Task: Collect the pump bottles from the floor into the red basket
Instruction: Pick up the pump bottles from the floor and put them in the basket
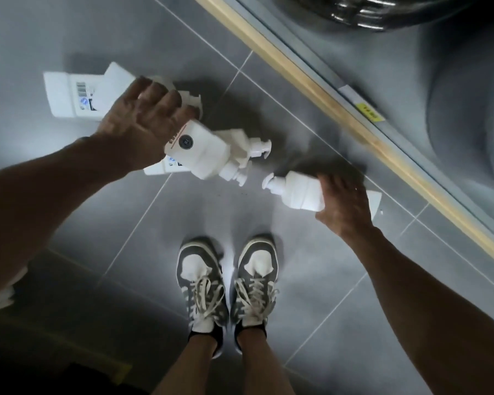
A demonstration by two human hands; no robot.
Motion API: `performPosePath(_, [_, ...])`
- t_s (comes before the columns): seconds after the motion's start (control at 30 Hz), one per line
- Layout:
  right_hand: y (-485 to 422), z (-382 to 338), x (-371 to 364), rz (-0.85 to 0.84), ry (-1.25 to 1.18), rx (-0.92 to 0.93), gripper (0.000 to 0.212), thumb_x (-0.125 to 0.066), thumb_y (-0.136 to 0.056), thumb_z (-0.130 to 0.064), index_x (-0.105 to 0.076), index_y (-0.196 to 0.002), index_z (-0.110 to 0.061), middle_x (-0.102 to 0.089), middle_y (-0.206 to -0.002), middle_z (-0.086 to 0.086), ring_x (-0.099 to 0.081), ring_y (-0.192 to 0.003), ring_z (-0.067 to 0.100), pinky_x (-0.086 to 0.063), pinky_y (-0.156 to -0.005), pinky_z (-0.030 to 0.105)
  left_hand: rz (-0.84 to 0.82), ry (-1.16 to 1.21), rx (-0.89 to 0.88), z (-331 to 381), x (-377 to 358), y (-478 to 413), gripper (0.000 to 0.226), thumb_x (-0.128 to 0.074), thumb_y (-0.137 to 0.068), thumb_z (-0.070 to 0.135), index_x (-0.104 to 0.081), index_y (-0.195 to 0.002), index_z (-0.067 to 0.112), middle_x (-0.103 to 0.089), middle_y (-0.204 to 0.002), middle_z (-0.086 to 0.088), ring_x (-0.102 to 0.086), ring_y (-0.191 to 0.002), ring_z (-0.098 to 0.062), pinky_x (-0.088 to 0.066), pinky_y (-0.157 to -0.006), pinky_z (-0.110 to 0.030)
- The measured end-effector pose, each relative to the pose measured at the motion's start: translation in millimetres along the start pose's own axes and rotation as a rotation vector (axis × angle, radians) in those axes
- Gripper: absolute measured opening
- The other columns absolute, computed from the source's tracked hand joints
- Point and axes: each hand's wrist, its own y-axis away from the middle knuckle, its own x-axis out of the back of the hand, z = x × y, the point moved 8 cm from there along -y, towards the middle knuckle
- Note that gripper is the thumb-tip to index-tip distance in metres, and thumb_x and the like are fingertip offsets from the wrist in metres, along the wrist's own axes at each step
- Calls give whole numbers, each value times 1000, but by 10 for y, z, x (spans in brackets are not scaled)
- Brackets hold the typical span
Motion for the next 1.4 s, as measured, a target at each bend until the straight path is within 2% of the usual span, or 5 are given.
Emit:
performPosePath(0.27, [495,-23,308,-136,-185,-110,86,-88,-72,-41,-38,-140,-21,-58,-134,7,-57,-123,31,-48,-94,39,-368,169,433,-44,260,520,83,-87,-61,32,-49,-132,14,-56,-118,-17,-50,-108,-39,-41,-94,-49])
performPosePath(0.4, [1096,-87,777,-146,-318,-192,89,-89,-68,-44,-39,-138,-23,-59,-129,5,-59,-116,28,-51,-90,39,-380,239,564,60,895,998,85,-88,-62,39,-48,-133,17,-56,-118,-14,-50,-108,-36,-42,-96,-49])
performPosePath(0.73, [3040,-466,3008,-63,-439,-95,101,-81,-73,-46,-21,-153,-34,-55,-132,7,-55,-117,32,-49,-91,46,-217,475,840,853,3835,2077,91,-90,-63,38,-44,-139,22,-54,-127,-11,-49,-116,-34,-39,-103,-51])
performPosePath(0.97, [4363,-436,4754,97,-560,-44,111,-73,-72,-61,-3,-157,-47,-54,-133,8,-53,-117,34,-50,-90,47,67,645,1031,1489,5883,2760,89,-86,-64,42,-44,-142,28,-57,-127,-9,-50,-114,-35,-39,-99,-49])
performPosePath(1.4, [6304,-267,5708,257,-783,-55,105,-74,-75,-57,-11,-158,-46,-57,-133,-1,-61,-115,23,-44,-89,35,225,666,898,1879,7263,3595,97,-91,-62,42,-47,-148,30,-65,-121,-6,-57,-108,-34,-46,-86,-42])
